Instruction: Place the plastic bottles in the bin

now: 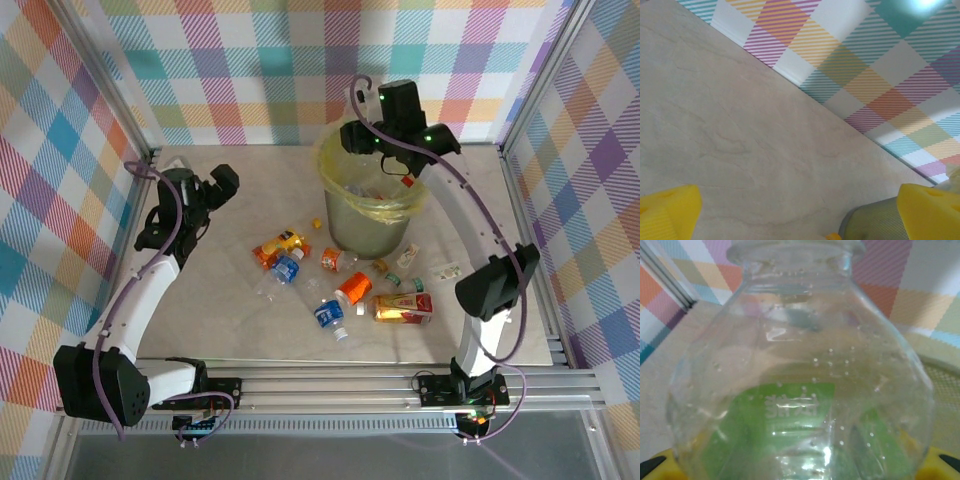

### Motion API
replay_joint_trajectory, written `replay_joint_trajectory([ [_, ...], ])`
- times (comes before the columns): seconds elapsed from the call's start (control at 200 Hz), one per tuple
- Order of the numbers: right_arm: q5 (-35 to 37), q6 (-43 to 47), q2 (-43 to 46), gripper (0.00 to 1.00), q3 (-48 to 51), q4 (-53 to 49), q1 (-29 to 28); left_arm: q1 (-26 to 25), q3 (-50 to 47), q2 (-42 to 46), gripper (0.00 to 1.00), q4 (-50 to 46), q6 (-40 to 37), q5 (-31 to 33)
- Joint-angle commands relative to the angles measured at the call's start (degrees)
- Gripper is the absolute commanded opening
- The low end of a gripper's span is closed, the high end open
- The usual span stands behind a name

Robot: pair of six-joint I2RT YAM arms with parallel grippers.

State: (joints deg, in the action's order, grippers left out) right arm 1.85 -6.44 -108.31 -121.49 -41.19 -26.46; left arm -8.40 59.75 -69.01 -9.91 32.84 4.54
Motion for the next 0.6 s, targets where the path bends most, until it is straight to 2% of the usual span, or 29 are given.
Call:
replay_joint_trajectory([
  [0.0,-1.6,-2.76,-1.34,0.45,-2.66,0.05,0.52,-0.47,0.81,-0.61,1.0,2.1,0.15,-1.02],
  [0.3,-0.43,-3.93,-4.34,0.53,-0.47,0.26,0.74,-0.73,1.33,-1.57,1.0,1.94,-0.03,-1.01],
  [0.595,-0.13,-3.94,-3.31,0.62,4.08,1.78,0.71,-0.77,1.6,-1.88,1.0,1.73,-0.03,-0.53],
])
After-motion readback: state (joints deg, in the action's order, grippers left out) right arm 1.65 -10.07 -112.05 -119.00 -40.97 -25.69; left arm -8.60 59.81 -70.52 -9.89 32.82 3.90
